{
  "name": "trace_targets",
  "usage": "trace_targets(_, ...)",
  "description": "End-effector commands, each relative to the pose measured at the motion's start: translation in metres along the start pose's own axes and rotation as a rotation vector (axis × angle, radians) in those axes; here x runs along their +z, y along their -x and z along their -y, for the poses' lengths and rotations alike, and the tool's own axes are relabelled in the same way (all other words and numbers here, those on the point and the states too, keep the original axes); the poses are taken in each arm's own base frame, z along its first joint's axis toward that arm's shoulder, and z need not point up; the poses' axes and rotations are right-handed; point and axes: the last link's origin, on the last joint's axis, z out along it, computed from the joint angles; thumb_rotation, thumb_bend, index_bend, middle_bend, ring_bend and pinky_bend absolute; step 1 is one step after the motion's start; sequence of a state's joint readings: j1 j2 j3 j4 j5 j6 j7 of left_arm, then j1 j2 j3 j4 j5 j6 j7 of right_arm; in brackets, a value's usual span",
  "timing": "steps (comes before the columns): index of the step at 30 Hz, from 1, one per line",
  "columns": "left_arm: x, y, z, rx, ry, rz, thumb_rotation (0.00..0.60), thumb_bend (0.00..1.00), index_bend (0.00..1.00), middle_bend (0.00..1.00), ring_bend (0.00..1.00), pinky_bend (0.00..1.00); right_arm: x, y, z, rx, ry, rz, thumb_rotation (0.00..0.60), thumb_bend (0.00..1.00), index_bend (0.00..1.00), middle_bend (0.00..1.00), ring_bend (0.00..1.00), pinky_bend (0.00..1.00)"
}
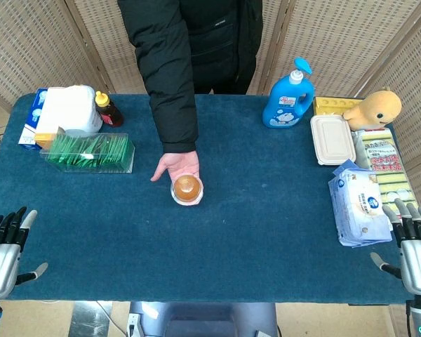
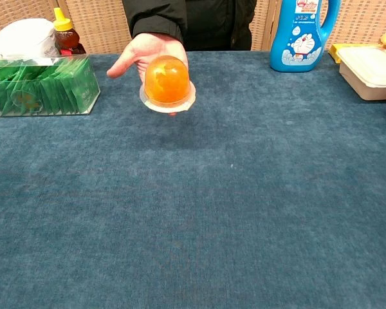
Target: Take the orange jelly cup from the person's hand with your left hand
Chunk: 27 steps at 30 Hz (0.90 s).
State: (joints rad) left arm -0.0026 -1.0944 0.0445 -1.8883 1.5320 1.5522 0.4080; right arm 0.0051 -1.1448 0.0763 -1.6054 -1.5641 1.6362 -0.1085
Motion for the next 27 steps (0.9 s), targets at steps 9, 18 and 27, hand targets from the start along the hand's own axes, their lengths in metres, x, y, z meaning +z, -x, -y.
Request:
trace_targets(9,0.015,-0.008,-0.019,-0.088,0.147,-0.037,0.600,0.02,0.00,0.00,0.00,0.00,0.002,0.002,0.000,0.030,0.003,0.039,0.600,0.12,0.14,0.05,0.00,0.00)
trace_targets(18,0.102,-0.073,-0.125,-0.145,0.518,-0.039,0.600,0.04,0.00,0.00,0.00,0.19,0.006,0.003,-0.002,0.059,0.008,0.057,0.600,0.13,0.14,0.05,0.01,0.00)
trace_targets(27,0.171,-0.072,-0.216,-0.100,0.586,0.114,0.600,0.06,0.00,0.00,0.00,0.19,0.008,0.001,-0.007,0.075,0.023,0.055,0.600,0.14,0.15,0.05,0.01,0.00)
